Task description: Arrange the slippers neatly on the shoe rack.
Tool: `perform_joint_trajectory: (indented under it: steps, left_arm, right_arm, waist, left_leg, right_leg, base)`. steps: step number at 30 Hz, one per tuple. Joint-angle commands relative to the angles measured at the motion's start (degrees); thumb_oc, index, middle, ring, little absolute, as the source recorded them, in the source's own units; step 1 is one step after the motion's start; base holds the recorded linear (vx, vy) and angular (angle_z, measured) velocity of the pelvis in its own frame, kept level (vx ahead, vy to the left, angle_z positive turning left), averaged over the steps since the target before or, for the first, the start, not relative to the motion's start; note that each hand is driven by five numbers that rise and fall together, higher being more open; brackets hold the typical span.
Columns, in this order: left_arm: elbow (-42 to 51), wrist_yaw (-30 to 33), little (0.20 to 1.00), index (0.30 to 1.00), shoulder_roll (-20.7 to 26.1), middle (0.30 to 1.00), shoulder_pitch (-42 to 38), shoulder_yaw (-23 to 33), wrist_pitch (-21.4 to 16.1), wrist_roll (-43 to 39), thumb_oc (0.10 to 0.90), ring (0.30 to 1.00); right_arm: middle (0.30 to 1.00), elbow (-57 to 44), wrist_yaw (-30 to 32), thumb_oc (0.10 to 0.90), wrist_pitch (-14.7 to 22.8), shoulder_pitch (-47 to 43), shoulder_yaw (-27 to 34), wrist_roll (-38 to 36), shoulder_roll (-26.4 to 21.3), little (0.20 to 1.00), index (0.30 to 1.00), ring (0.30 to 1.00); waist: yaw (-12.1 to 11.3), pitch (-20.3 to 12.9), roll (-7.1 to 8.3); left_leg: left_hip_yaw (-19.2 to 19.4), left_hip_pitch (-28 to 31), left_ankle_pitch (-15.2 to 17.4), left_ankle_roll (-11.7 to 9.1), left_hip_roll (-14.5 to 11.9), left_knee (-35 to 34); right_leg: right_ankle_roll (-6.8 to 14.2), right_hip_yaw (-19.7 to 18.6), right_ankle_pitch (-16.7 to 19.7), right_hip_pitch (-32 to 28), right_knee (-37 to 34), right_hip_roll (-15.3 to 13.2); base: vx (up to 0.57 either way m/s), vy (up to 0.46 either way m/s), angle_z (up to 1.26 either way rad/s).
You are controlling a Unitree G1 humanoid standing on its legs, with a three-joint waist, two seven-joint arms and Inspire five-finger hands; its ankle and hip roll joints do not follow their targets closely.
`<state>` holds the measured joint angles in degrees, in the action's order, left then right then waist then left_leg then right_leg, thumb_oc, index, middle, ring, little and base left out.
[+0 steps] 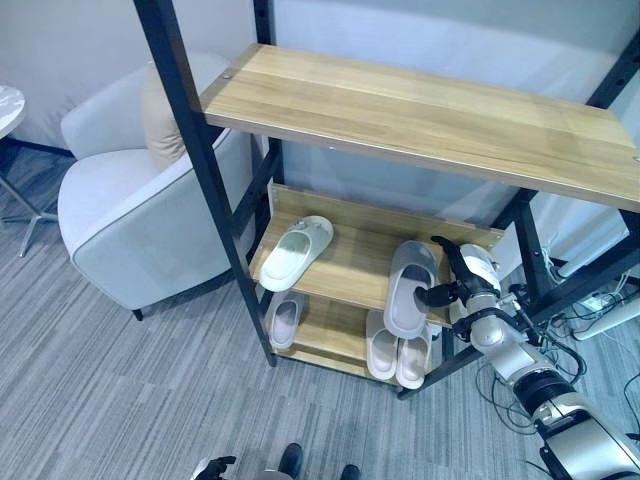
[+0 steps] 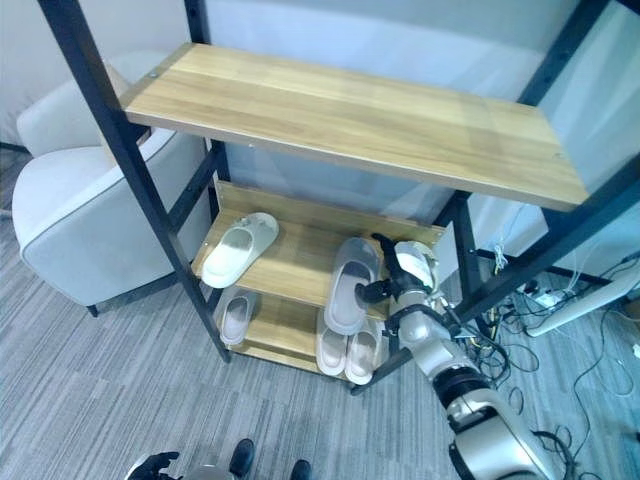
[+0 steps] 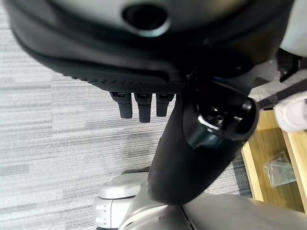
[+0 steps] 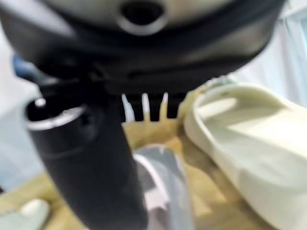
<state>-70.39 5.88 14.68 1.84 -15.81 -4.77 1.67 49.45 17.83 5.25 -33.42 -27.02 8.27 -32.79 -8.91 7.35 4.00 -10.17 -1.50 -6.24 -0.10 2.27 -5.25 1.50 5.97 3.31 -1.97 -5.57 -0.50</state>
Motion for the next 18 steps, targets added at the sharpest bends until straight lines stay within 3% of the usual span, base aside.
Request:
perform_joint_trajectory:
  steps: [1, 5, 11, 18]
  left_arm:
    - [-3.09, -0.13, 0.900, 0.900, -2.32, 0.900, -1.05, -5.44, -1.44, -0.74, 0.800, 0.900]
    - [-3.16, -0.01, 0.900, 0.900, -2.38, 0.900, -1.09, -5.91, -1.41, -1.52, 0.800, 0.900]
    - [-3.80, 0.13, 0.900, 0.900, -2.57, 0.900, -0.79, -4.98, -1.10, -1.74, 0.800, 0.900]
    - [-4.59, -0.33, 0.900, 0.900, -2.83, 0.900, -0.35, -2.50, -0.56, 0.13, 0.800, 0.900]
  right_arm:
    - [0.300, 0.45, 2.75, 0.400, 1.74, -10.08, 0.28, -1.05, -3.69, 0.300, 0.300, 0.300]
    - [0.300, 4.86, 2.06, 0.400, 1.58, -12.78, -0.79, -2.89, -2.44, 0.300, 0.300, 0.300]
    - [0.300, 1.21, 2.52, 0.400, 2.36, -10.64, 0.47, -3.92, -2.41, 0.300, 0.300, 0.300]
    - [0.300, -16.45, 2.61, 0.400, 3.95, 0.17, 7.00, -1.84, -6.52, 0.300, 0.300, 0.300]
  waist:
    - [-1.35, -0.68, 0.98]
    - [-1.52, -0.78, 0.95]
    - [-1.13, -1.11, 0.71]
    - [0.35, -1.60, 0.08]
  left_leg:
    - [1.24, 0.81, 7.40, -0.47, 1.35, 0.25]
    - [0.95, 0.76, 7.25, -0.68, 1.32, 0.25]
    - [0.98, 1.15, 7.42, -0.81, 1.19, 0.25]
    - [1.17, 2.03, 7.96, -0.85, 0.92, 0.25]
  right_leg:
    - [3.63, 0.71, -4.09, -0.16, 0.57, -1.82]
    - [3.50, 1.01, -4.10, -0.24, 0.57, -1.68]
    - [3.41, 1.23, -4.41, -0.72, 0.57, -1.66]
    - [3.36, 1.10, -4.88, -1.28, 0.57, -1.58]
  base:
    - [0.00, 0.000, 0.00]
    - [0.00, -0.001, 0.01]
    - [0.01, -0.003, 0.03]
    - [0.00, 0.000, 0.00]
